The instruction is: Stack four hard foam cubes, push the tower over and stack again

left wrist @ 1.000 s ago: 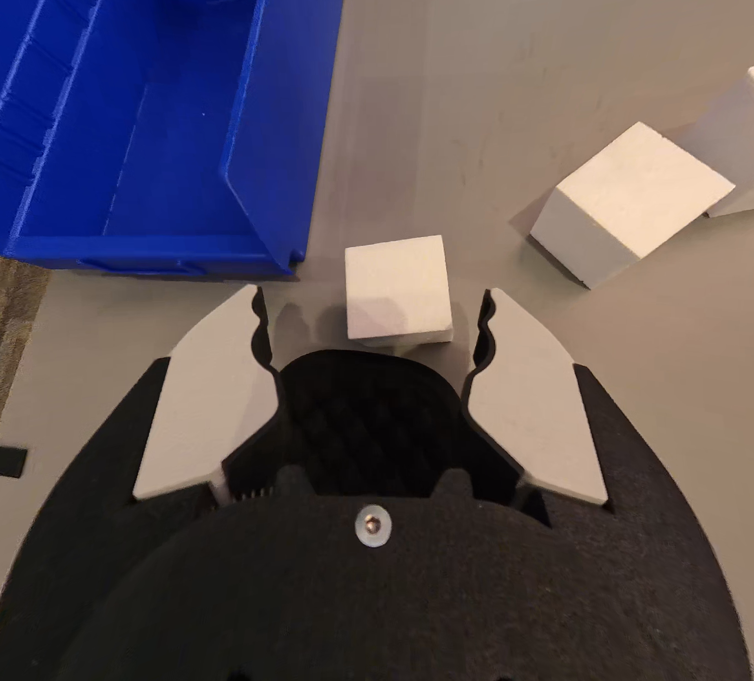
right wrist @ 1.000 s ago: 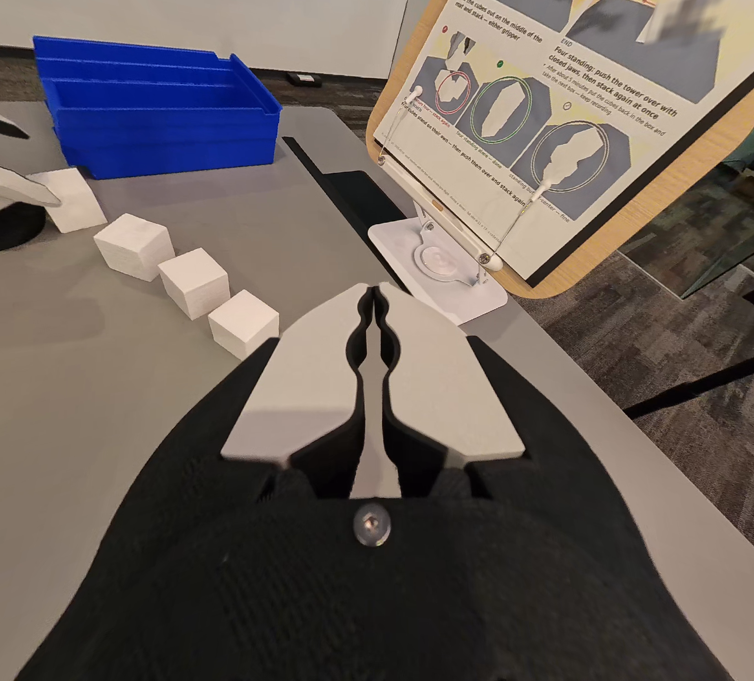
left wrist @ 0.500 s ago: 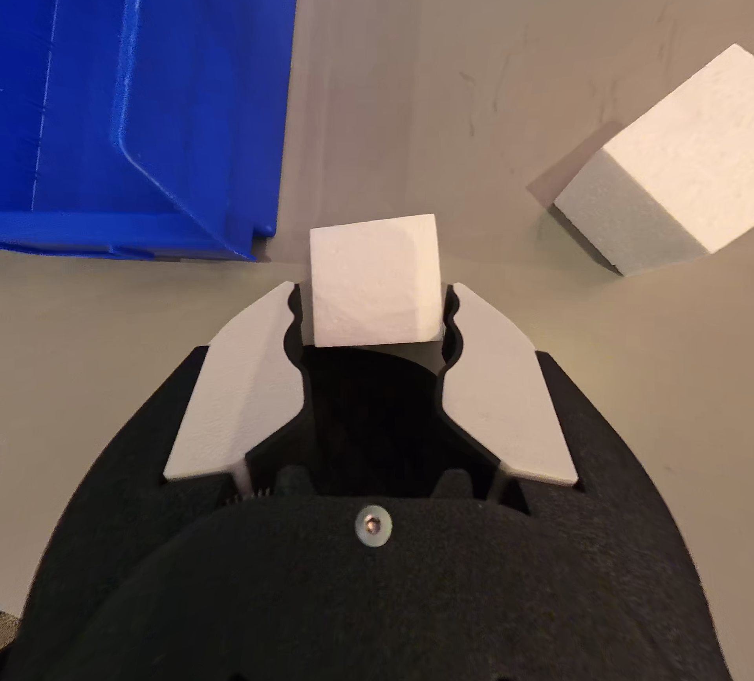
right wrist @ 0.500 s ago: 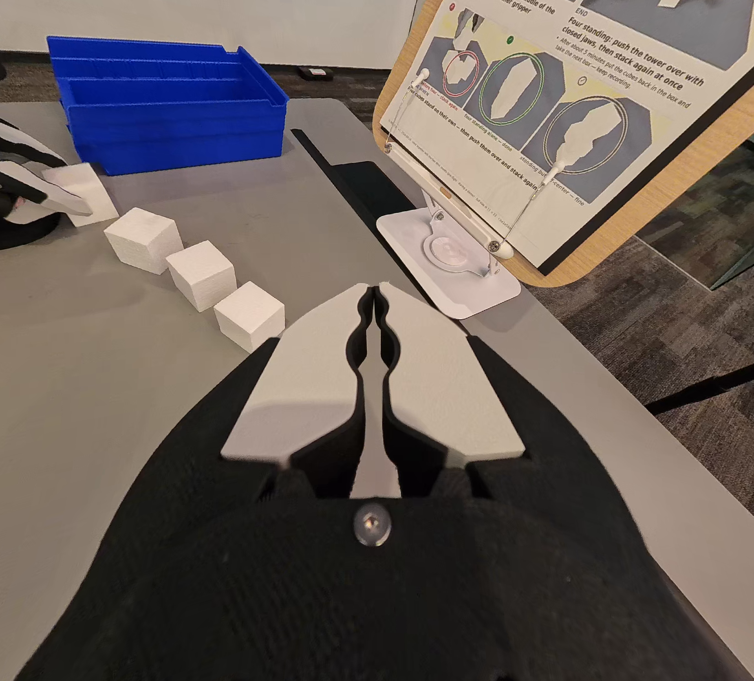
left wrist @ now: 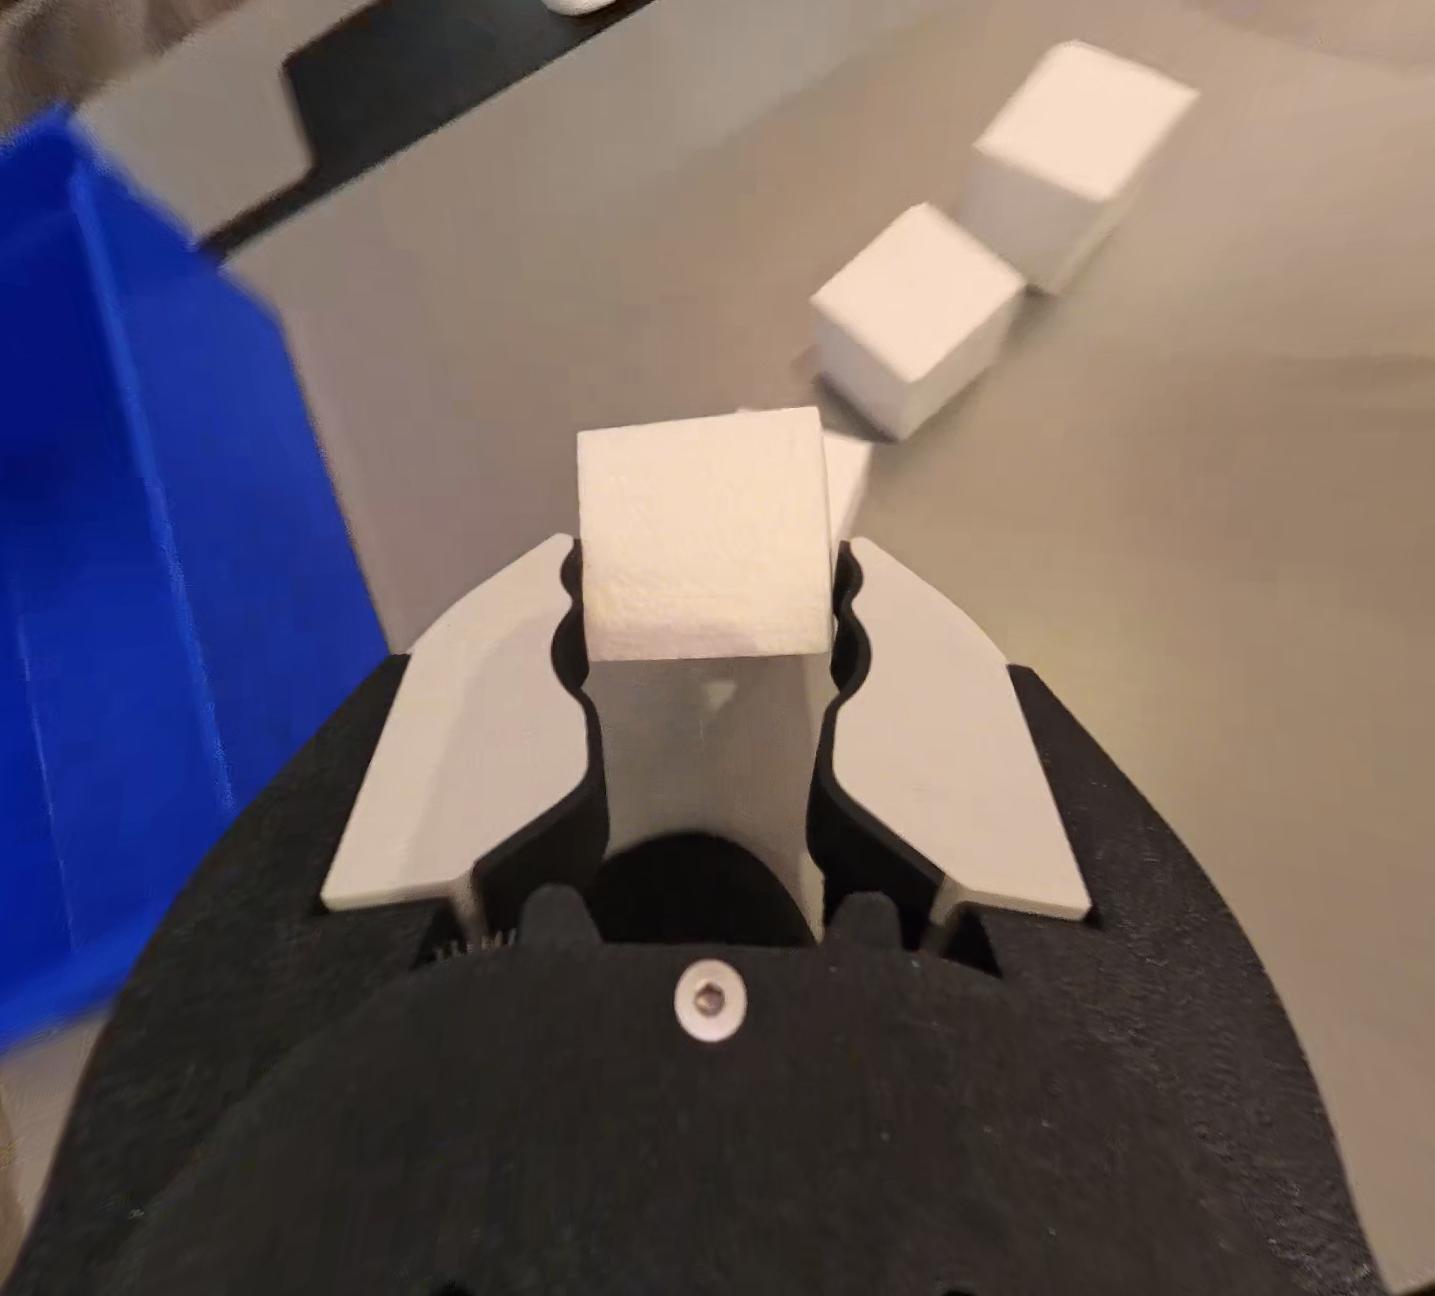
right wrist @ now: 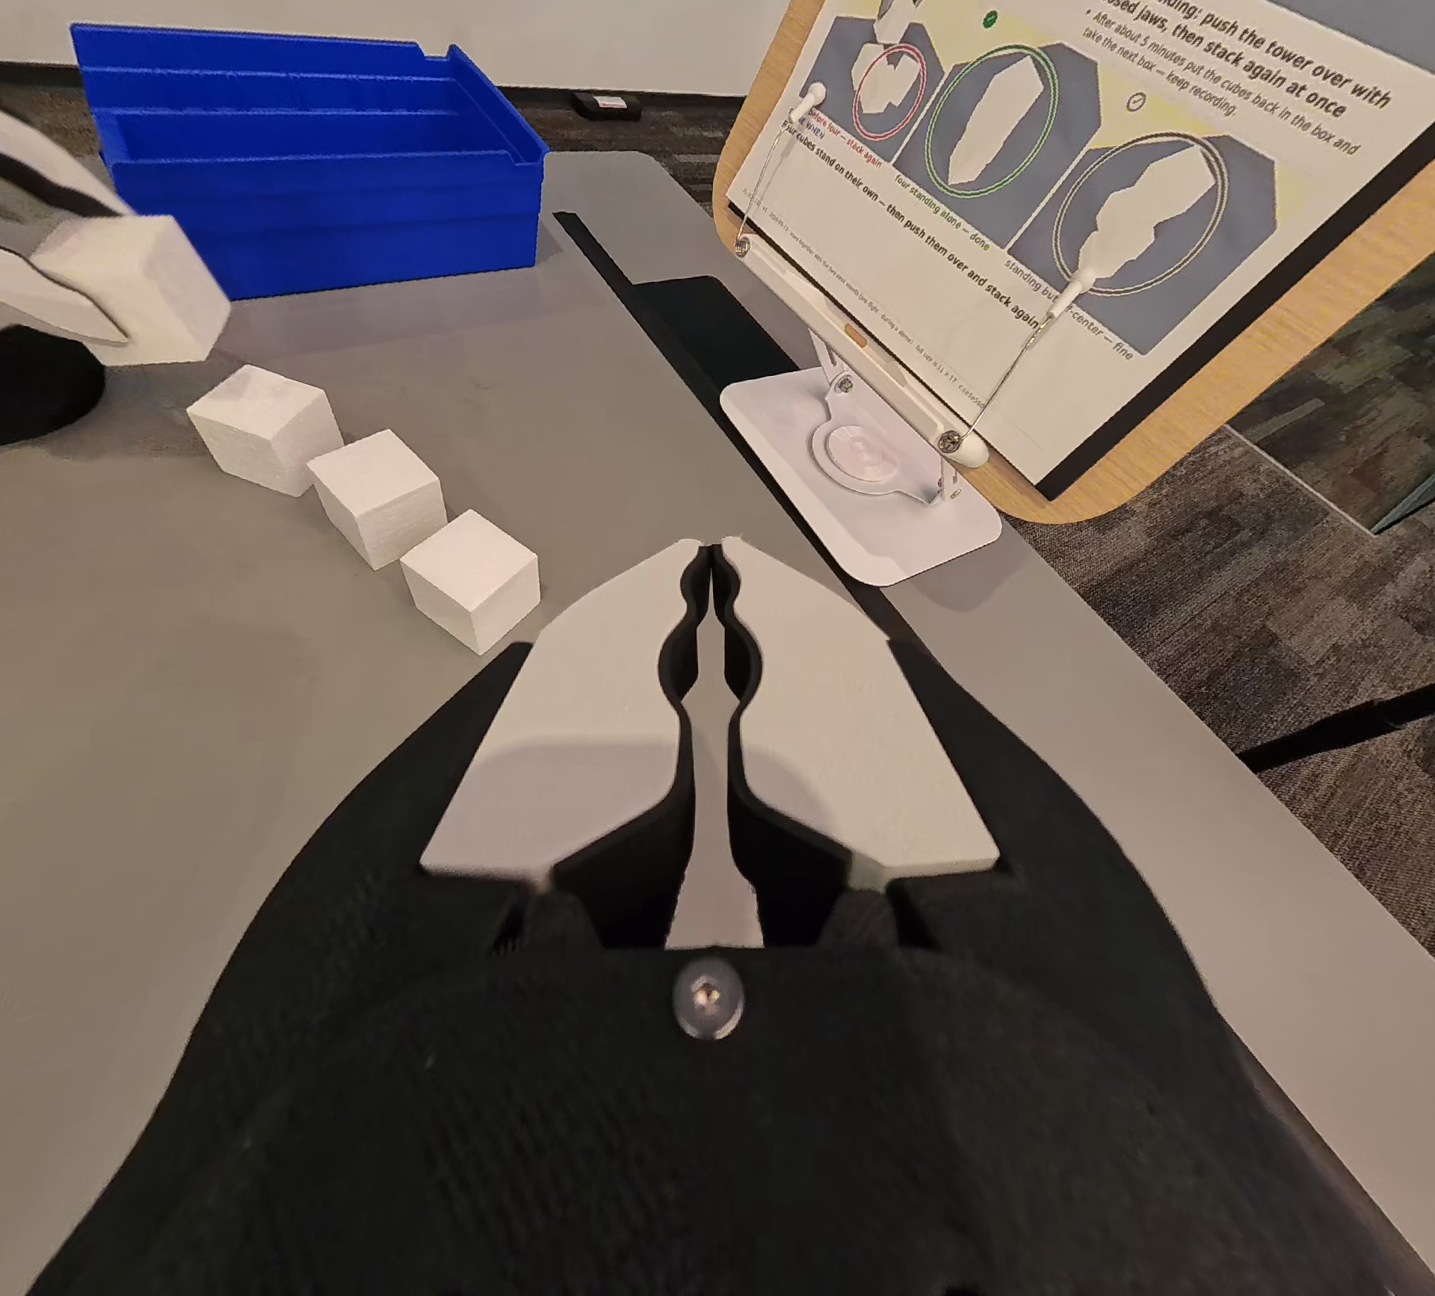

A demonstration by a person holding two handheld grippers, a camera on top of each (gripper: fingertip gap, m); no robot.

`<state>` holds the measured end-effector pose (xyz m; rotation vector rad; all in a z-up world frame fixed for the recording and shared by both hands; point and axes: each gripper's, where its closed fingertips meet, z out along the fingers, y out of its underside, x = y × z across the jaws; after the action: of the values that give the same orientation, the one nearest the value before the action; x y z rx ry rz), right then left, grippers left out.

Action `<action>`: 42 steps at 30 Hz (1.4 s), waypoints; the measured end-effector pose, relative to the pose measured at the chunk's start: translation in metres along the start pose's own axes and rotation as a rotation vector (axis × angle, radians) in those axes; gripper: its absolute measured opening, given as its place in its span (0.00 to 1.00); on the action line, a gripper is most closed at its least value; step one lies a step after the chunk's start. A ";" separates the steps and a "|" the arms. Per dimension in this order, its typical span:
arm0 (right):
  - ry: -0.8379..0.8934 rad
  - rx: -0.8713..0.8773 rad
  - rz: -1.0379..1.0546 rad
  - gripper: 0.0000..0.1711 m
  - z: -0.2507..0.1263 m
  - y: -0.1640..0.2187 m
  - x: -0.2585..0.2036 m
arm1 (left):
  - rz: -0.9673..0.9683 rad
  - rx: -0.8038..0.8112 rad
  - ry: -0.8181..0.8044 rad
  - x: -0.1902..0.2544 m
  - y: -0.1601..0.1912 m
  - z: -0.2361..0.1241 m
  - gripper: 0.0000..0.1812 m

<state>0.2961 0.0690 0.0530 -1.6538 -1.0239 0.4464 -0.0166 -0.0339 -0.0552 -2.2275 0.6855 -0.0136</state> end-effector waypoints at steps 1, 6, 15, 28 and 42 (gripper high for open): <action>-0.003 -0.005 -0.001 0.00 0.001 0.001 0.000 | 0.083 0.018 0.060 0.008 -0.009 0.002 0.34; -0.020 -0.036 -0.013 0.01 0.004 0.007 -0.003 | 0.171 -0.001 0.175 0.008 -0.015 0.022 0.34; -0.035 -0.074 -0.022 0.01 0.012 0.016 -0.004 | 0.226 -0.005 0.242 0.010 -0.009 0.031 0.34; -0.038 -0.077 0.001 0.01 0.012 0.022 0.001 | 0.273 -0.075 0.238 0.015 -0.001 0.044 0.34; -0.213 -0.022 0.036 0.12 0.030 0.019 -0.028 | 0.244 -0.012 0.224 0.013 -0.010 0.039 0.50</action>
<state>0.2664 0.0639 0.0196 -1.6719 -1.1599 0.6479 0.0077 -0.0083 -0.0778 -2.1592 1.0783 -0.1382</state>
